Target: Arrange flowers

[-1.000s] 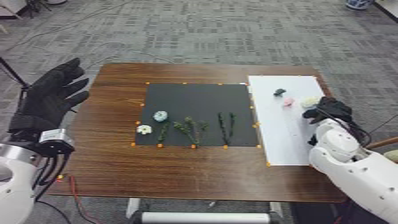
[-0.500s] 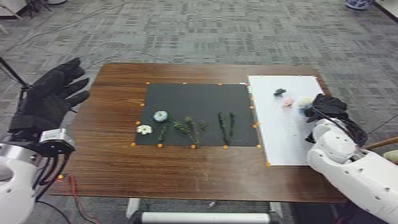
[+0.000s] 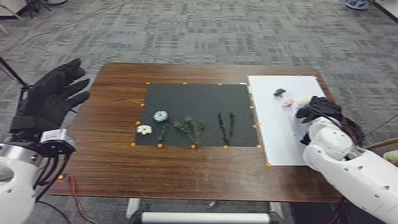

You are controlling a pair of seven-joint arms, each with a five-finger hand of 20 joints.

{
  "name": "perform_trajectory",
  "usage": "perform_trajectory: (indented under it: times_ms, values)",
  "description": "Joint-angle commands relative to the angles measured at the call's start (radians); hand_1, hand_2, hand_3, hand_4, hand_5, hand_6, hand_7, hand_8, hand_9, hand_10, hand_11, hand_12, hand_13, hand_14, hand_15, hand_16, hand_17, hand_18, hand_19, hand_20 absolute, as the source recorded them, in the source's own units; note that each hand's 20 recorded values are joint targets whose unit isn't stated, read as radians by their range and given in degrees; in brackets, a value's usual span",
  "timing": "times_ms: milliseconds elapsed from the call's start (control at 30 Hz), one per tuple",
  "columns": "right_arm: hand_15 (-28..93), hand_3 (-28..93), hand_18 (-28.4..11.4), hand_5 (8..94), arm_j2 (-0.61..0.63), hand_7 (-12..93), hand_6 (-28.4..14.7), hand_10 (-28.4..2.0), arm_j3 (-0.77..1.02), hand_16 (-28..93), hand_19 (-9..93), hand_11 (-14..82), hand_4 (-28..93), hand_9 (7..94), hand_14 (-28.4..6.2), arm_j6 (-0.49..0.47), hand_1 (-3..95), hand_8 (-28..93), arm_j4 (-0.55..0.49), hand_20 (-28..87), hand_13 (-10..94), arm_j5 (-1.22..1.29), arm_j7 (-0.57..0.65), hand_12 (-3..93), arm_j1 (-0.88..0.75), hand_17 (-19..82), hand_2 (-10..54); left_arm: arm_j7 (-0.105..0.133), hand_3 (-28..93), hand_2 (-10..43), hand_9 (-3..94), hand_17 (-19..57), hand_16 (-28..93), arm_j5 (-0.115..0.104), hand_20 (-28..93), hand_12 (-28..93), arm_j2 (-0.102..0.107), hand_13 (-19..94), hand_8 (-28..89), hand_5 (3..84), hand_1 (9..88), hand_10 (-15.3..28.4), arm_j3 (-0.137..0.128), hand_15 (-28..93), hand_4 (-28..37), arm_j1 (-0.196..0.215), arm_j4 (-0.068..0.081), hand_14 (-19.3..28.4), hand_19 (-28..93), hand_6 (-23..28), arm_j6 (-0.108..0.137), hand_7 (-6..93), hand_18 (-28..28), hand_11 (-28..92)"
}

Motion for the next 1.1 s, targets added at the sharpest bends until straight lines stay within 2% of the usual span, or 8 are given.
perform_trajectory:
  times_ms: [33, 400, 533, 633, 733, 833, 1000, 1100]
  values:
    - [77, 82, -22.2, 45.8, -0.013, 22, -9.5, -16.4, -0.021, 32, 89, 28.4, -28, 44.9, -12.4, 0.084, 27.5, -10, -0.011, 57, 51, 0.017, -0.059, 24.0, -0.023, 30, -9.5, -0.01, 68, -1.6, 16.1, -13.0, -5, 0.001, 11, 18, -0.004, 6, -10, 20.6, 23.6, 8.8, 0.001, 41, -28.3, 0.002, 0.004, 12.1, 37, 1.5, -0.01, 20.6, 18.4, 18]
    - [78, 85, -21.6, 40.9, -0.031, 18, -8.8, -14.8, -0.04, 29, 88, 25.7, -28, 41.9, -12.1, 0.092, 28.1, -9, -0.014, 57, 50, 0.017, -0.116, 22.5, -0.023, 29, -9.5, -0.01, 68, -1.6, 16.3, -13.0, -5, 0.002, 11, 18, -0.005, 6, -10, 20.7, 23.7, 8.8, 0.002, 41, -28.3, 0.001, 0.003, 12.1, 37, 1.5, -0.006, 20.5, 18.5, 19]
    - [77, 87, -21.0, 47.0, -0.033, 25, -5.9, -13.9, -0.045, 30, 88, 32.4, -28, 48.3, -10.9, 0.05, 34.3, -12, -0.009, 57, 52, -0.016, -0.085, 24.0, -0.018, 30, -9.5, -0.01, 68, -1.6, 16.4, -13.0, -5, 0.002, 11, 18, -0.006, 6, -10, 20.7, 23.7, 8.9, 0.001, 41, -28.3, 0.0, 0.003, 12.1, 37, 1.5, -0.007, 20.6, 18.5, 19]
    - [71, 88, -20.2, 51.5, -0.028, 31, -3.5, -12.4, -0.05, 42, 89, 35.4, -28, 53.6, -6.6, 0.053, 44.0, -14, -0.004, 55, 55, -0.006, -0.097, 29.0, -0.014, 32, -9.5, -0.009, 68, -1.7, 16.4, -13.0, -5, 0.002, 11, 18, -0.007, 6, -10, 20.7, 23.6, 8.9, -0.006, 41, -28.3, 0.009, -0.001, 12.1, 37, 1.5, -0.005, 20.5, 18.5, 19]
    - [68, 85, -19.2, 59.5, -0.025, 41, -1.0, -7.9, -0.065, 46, 88, 24.5, -28, 67.7, -3.9, 0.11, 51.4, -2, 0.01, 54, 61, -0.022, -0.124, 45.3, -0.013, 34, -9.5, -0.008, 68, -1.6, 16.4, -13.0, -5, 0.001, 11, 18, -0.006, 6, -10, 20.7, 23.6, 8.9, -0.008, 41, -28.3, 0.006, 0.0, 12.1, 37, 1.5, -0.003, 20.4, 18.5, 19]
    - [68, 79, -19.7, 70.6, -0.019, 44, 1.4, -5.6, -0.081, 44, 89, 25.0, -28, 78.5, -4.1, 0.187, 55.1, 0, 0.003, 54, 68, -0.044, -0.146, 49.8, -0.016, 38, -9.5, -0.006, 68, -1.6, 16.4, -13.0, -6, 0.0, 11, 18, -0.005, 6, -10, 20.7, 23.6, 8.9, -0.013, 41, -28.3, 0.008, -0.002, 12.1, 37, 1.5, 0.0, 20.5, 18.4, 19]
    - [68, 81, -20.1, 74.9, -0.004, 42, 1.9, -5.4, -0.083, 44, 89, 23.2, -28, 82.7, -4.0, 0.27, 54.5, -2, -0.064, 54, 71, -0.072, -0.159, 50.8, -0.006, 39, -9.5, -0.008, 68, -1.6, 16.4, -13.0, -5, -0.001, 11, 18, 0.008, 6, -10, 20.8, 23.6, 8.9, -0.016, 41, -28.3, -0.009, 0.002, 12.1, 37, 1.5, -0.004, 20.8, 18.4, 19]
    - [68, 83, -20.5, 77.0, -0.022, 40, 1.5, -5.4, -0.122, 44, 90, 22.5, -28, 83.7, -4.0, 0.343, 53.8, -3, -0.101, 54, 72, -0.106, -0.168, 50.6, 0.059, 40, -9.5, -0.01, 68, -1.6, 16.4, -13.0, -5, 0.002, 11, 18, 0.018, 6, -10, 20.8, 23.6, 8.9, -0.036, 41, -28.3, 0.0, -0.003, 12.1, 37, 1.5, -0.003, 20.8, 18.5, 19]
